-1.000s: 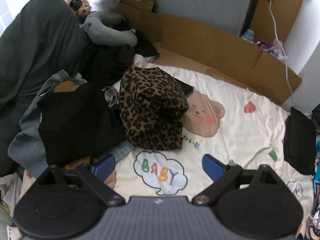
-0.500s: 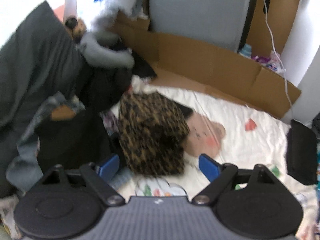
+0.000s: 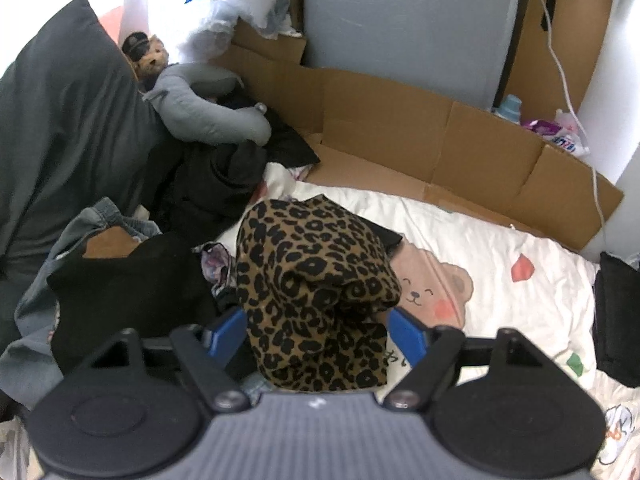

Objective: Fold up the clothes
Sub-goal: 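Close the left gripper on the leopard-print garment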

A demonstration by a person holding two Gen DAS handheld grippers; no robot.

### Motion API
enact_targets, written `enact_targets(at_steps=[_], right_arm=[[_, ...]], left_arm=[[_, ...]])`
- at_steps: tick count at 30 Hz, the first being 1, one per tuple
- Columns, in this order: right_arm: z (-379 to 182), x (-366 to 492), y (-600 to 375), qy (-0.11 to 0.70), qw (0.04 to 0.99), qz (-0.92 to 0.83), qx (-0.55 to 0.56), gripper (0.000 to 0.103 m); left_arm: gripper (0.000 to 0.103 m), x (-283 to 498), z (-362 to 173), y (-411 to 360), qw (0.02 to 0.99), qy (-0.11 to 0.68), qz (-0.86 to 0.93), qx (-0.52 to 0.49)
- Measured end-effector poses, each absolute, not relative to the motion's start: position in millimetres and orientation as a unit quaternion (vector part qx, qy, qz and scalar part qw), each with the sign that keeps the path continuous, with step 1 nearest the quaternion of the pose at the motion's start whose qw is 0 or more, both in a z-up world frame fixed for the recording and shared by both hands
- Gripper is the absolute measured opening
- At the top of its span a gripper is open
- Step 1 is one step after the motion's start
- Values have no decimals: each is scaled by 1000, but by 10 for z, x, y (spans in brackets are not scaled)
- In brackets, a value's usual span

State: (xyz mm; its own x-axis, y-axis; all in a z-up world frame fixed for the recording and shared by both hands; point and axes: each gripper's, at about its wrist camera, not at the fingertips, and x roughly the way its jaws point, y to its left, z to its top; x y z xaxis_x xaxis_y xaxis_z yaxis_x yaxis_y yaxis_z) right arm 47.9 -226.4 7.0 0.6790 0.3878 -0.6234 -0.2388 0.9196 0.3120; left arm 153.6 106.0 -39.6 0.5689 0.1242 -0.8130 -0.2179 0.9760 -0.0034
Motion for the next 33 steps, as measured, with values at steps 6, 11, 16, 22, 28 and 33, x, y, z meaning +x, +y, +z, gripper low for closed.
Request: enact_targets(at_steps=[6, 11, 16, 22, 28, 33], right_arm=[[-291, 658, -2273, 355, 901, 232, 93, 100], [-613, 747, -2455, 356, 892, 247, 129, 90], [-788, 735, -2584, 356, 884, 272, 136, 86], [-962, 687, -2702, 361, 889, 255, 123, 86], [-1147, 719, -2880, 400, 879, 220, 138, 87], [-1196, 697, -2992, 390, 884, 207, 156, 94]], left_arm=[[80, 1694, -679, 1074, 893, 438, 96, -30], [81, 1753, -979, 1138, 884, 452, 101, -57], [82, 1787, -1207, 1157, 879, 463, 100, -52], [82, 1851, -1504, 1196, 873, 477, 98, -19], [80, 1964, -1659, 1262, 870, 481, 104, -30], [80, 2019, -1688, 1237, 864, 489, 110, -50]])
